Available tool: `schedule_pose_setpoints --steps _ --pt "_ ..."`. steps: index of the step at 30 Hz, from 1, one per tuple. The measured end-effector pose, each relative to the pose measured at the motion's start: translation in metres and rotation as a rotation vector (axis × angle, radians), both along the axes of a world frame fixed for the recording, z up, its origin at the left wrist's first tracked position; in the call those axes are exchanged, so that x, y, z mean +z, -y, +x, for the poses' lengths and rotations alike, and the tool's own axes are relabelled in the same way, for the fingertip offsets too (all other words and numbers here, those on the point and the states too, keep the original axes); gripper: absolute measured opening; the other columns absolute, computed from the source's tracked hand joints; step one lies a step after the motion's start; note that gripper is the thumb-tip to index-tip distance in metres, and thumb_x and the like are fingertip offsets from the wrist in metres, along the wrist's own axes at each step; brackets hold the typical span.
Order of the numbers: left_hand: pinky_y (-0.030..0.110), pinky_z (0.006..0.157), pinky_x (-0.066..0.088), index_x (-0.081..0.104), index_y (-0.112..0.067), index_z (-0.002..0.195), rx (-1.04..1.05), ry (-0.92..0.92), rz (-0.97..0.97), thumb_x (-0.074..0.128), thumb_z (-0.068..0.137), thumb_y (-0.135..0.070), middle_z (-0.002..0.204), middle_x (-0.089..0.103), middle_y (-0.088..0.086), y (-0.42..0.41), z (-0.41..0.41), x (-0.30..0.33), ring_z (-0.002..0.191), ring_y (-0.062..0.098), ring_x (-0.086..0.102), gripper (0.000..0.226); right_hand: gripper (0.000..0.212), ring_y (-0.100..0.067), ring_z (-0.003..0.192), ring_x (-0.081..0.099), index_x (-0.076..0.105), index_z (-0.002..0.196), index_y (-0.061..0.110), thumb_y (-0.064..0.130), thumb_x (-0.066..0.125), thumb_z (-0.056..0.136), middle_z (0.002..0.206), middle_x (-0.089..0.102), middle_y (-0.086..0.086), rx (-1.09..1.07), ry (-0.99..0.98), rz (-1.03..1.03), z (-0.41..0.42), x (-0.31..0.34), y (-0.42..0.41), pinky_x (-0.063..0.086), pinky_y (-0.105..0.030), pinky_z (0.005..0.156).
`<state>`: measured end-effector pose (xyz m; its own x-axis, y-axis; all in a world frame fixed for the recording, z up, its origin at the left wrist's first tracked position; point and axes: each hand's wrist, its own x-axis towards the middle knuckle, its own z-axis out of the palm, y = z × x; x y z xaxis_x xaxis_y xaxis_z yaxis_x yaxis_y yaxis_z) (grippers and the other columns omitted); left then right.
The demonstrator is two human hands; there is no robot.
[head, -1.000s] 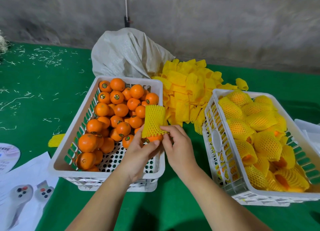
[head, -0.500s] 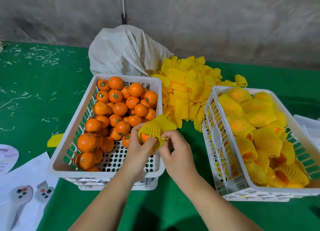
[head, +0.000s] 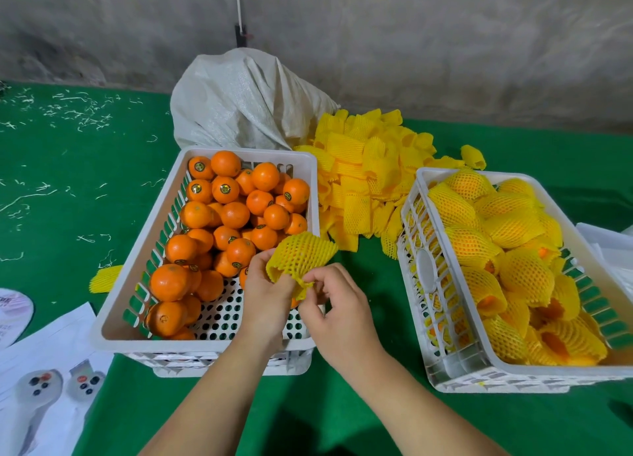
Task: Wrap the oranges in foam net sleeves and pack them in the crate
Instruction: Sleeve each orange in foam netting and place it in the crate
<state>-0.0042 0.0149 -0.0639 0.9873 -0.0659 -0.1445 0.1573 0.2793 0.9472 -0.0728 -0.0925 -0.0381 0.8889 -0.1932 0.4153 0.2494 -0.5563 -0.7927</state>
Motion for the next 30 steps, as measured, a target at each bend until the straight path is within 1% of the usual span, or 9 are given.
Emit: schedule_pose_setpoints --steps 6,11,14,17,19,22,25,28,30 --pt "0.03 0.071 0.06 0.058 -0.034 0.127 -0.14 0.217 0.064 0.084 0.087 -0.012 0.117 0.07 0.0 -0.007 -0.007 0.003 0.101 0.018 0.071 0.052 0.056 -0.001 0.102 0.07 0.054 0.121 0.046 0.07 0.069 0.073 0.114 0.072 0.016 -0.018 -0.428 0.867 0.01 0.02 0.0 0.056 -0.024 0.082" --pt "0.009 0.095 0.045 0.041 -0.05 0.151 -0.36 0.489 0.395 0.063 0.093 -0.032 0.138 0.056 -0.031 -0.005 -0.015 0.002 0.125 -0.002 0.054 0.066 0.045 -0.016 0.112 0.073 0.06 0.135 0.027 0.024 0.077 0.093 0.122 0.075 0.0 0.038 -0.455 1.129 0.02 0.026 0.008 0.06 -0.031 0.087" --pt "0.005 0.094 0.033 0.007 -0.074 0.152 -0.535 0.544 0.678 0.054 0.086 -0.057 0.12 0.04 -0.046 0.0 -0.017 0.001 0.118 -0.012 0.036 0.083 0.056 -0.021 0.111 0.073 0.06 0.131 0.026 0.026 0.086 0.081 0.12 0.076 -0.002 -0.12 -0.379 1.169 0.019 0.021 0.023 0.059 -0.044 0.096" --pt "0.012 0.092 0.035 0.018 -0.071 0.152 -0.634 0.55 0.762 0.057 0.087 -0.066 0.12 0.048 -0.022 0.002 -0.017 -0.001 0.107 -0.013 0.041 0.076 0.096 -0.02 0.124 0.065 0.046 0.148 0.031 0.041 0.089 0.063 0.137 0.066 0.001 -0.302 -0.349 1.097 0.013 0.023 0.043 0.05 -0.05 0.109" --pt "0.021 0.1 0.038 0.039 -0.055 0.152 -0.589 0.558 0.789 0.06 0.097 -0.06 0.131 0.055 -0.017 0.003 -0.018 0.0 0.12 -0.011 0.042 0.06 0.114 -0.02 0.136 0.055 0.034 0.157 0.037 0.049 0.089 0.058 0.149 0.057 0.005 -0.383 -0.304 1.062 0.004 0.024 0.065 0.04 -0.054 0.117" --pt "0.033 0.103 0.042 0.051 -0.042 0.148 -0.501 0.528 0.802 0.06 0.099 -0.046 0.137 0.052 -0.027 0.005 -0.022 0.004 0.132 0.002 0.047 0.05 0.08 -0.011 0.123 0.064 0.049 0.143 0.048 0.036 0.086 0.073 0.134 0.066 0.015 -0.472 -0.095 0.897 -0.018 0.027 0.123 0.054 -0.041 0.105" --pt "0.03 0.094 0.043 0.054 -0.044 0.142 -0.485 0.418 0.736 0.062 0.098 -0.045 0.137 0.053 -0.031 0.005 -0.02 0.006 0.126 -0.012 0.048 0.044 0.059 -0.01 0.112 0.065 0.049 0.121 0.065 0.036 0.081 0.08 0.127 0.063 0.018 -0.74 -0.045 0.469 -0.057 0.034 0.187 0.058 -0.023 0.079" --pt "0.036 0.098 0.046 0.056 -0.043 0.139 -0.487 0.291 0.697 0.062 0.094 -0.052 0.137 0.057 -0.029 -0.005 0.002 0.017 0.123 -0.004 0.055 0.046 0.063 -0.037 0.134 0.044 0.047 0.138 0.04 0.03 0.078 0.084 0.149 0.04 -0.009 -1.108 -0.274 -0.068 -0.098 0.018 0.251 0.047 -0.052 0.103" --pt "0.046 0.101 0.049 0.052 -0.031 0.146 -0.478 0.252 0.859 0.065 0.095 -0.048 0.143 0.056 -0.015 -0.017 0.033 0.012 0.127 0.015 0.057 0.055 0.06 -0.04 0.152 0.022 0.043 0.15 0.033 0.047 0.065 0.096 0.165 0.025 -0.011 -1.096 -0.603 -0.297 -0.117 0.004 0.274 0.026 -0.058 0.121"
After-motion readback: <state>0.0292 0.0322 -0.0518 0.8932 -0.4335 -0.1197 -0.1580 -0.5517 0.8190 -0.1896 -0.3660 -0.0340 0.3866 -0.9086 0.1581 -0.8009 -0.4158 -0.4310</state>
